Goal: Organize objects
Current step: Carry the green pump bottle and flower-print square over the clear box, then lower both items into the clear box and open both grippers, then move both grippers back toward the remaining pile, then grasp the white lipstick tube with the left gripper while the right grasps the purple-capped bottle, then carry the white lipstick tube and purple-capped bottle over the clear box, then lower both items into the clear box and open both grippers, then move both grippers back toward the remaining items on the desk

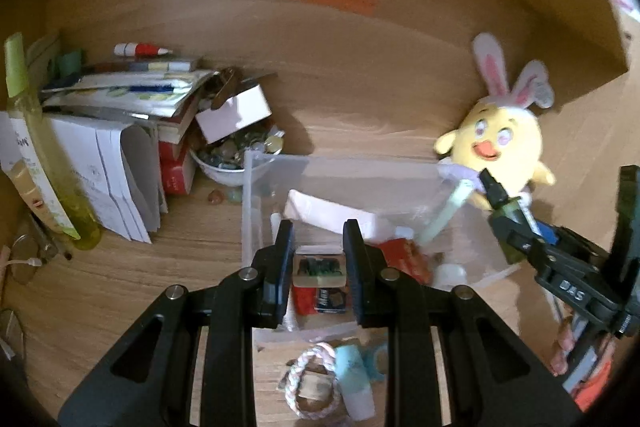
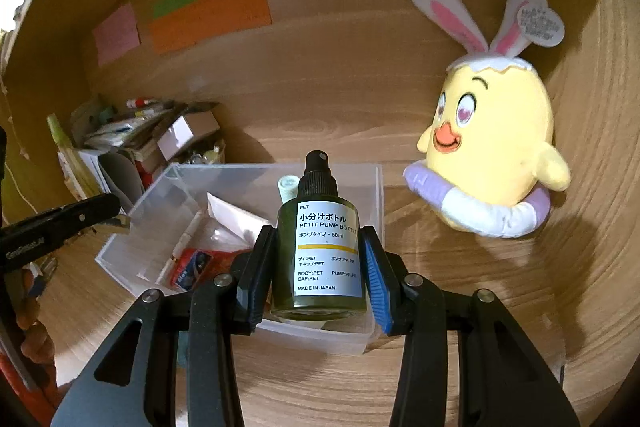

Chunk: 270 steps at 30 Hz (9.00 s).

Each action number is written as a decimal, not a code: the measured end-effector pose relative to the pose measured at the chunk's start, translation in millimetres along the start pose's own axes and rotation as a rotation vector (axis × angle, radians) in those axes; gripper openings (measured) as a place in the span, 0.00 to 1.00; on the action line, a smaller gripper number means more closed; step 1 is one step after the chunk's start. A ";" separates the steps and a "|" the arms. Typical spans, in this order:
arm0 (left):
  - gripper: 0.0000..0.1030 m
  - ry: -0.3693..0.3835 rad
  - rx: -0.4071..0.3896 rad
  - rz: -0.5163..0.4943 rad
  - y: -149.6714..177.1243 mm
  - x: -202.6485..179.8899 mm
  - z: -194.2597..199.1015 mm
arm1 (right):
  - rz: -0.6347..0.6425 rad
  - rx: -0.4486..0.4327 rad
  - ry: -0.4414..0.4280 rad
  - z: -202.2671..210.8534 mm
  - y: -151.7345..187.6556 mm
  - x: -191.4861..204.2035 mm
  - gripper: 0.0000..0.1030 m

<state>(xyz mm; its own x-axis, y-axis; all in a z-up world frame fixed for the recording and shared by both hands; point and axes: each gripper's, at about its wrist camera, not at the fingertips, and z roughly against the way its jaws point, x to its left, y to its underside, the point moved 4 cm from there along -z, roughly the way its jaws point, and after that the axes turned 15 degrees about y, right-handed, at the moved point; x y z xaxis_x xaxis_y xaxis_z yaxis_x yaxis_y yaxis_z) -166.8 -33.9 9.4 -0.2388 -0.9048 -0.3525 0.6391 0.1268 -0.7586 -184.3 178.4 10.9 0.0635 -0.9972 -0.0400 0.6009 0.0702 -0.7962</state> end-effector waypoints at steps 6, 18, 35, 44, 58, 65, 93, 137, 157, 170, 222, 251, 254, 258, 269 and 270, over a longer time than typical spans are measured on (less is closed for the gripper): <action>0.23 -0.019 0.042 0.009 4.5 7.6 -17.9 | 0.013 0.035 0.000 -12.3 6.7 2.3 0.37; 0.23 -0.036 0.101 -0.036 16.3 2.1 -39.7 | 0.049 0.079 0.025 -36.4 11.1 9.0 0.37; 0.28 -0.017 0.119 -0.080 20.4 -10.4 -38.1 | 0.111 0.095 0.061 -42.6 14.7 22.4 0.47; 0.58 -0.011 0.074 -0.087 16.3 -21.2 -15.9 | 0.079 0.037 0.024 -9.4 10.9 20.7 0.62; 0.83 -0.064 0.037 -0.140 32.5 -29.6 28.1 | 0.107 -0.023 -0.054 42.4 28.1 40.6 0.70; 0.84 -0.062 0.082 -0.097 58.8 -14.5 41.0 | 0.121 -0.002 -0.100 54.9 50.3 54.8 0.70; 0.73 -0.112 0.190 0.017 149.5 17.3 72.1 | 0.218 0.204 -0.279 46.5 134.4 127.4 0.45; 0.14 -0.048 0.132 -0.071 127.6 -20.2 64.0 | 0.121 0.144 -0.260 59.2 118.6 86.4 0.23; 0.14 0.009 0.015 -0.088 64.7 -35.9 58.4 | 0.024 0.011 -0.154 61.2 57.7 33.2 0.23; 0.14 0.025 -0.014 -0.078 28.6 -29.4 38.9 | -0.029 -0.028 -0.117 43.6 19.1 6.2 0.23; 0.50 0.010 0.092 -0.053 17.6 -1.2 -15.9 | 0.090 0.144 -0.046 -50.0 13.3 42.9 0.37; 0.64 -0.024 0.232 -0.043 85.2 20.5 -2.5 | 0.131 0.105 -0.145 23.7 65.4 58.4 0.64; 0.62 -0.004 0.263 -0.043 89.4 19.1 -12.3 | 0.144 0.152 -0.149 11.8 77.0 64.5 0.64; 0.57 -0.005 0.283 -0.049 94.3 18.4 -21.5 | 0.170 0.194 -0.156 -0.7 85.1 73.9 0.64; 0.44 0.002 0.273 -0.029 94.3 23.8 -16.8 | 0.232 0.220 -0.153 -11.6 93.6 92.1 0.59; 0.35 0.025 0.277 -0.018 94.8 24.2 -16.3 | 0.237 0.216 -0.155 -11.4 93.4 93.3 0.56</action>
<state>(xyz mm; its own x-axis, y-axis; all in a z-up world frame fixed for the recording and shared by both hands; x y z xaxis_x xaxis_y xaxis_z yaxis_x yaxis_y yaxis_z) -124.0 -37.2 -80.0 -0.2674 -0.8953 -0.3564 0.8092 -0.0078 -0.5875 -131.3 91.6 -74.0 0.3314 -0.9379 -0.1029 0.7086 0.3194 -0.6292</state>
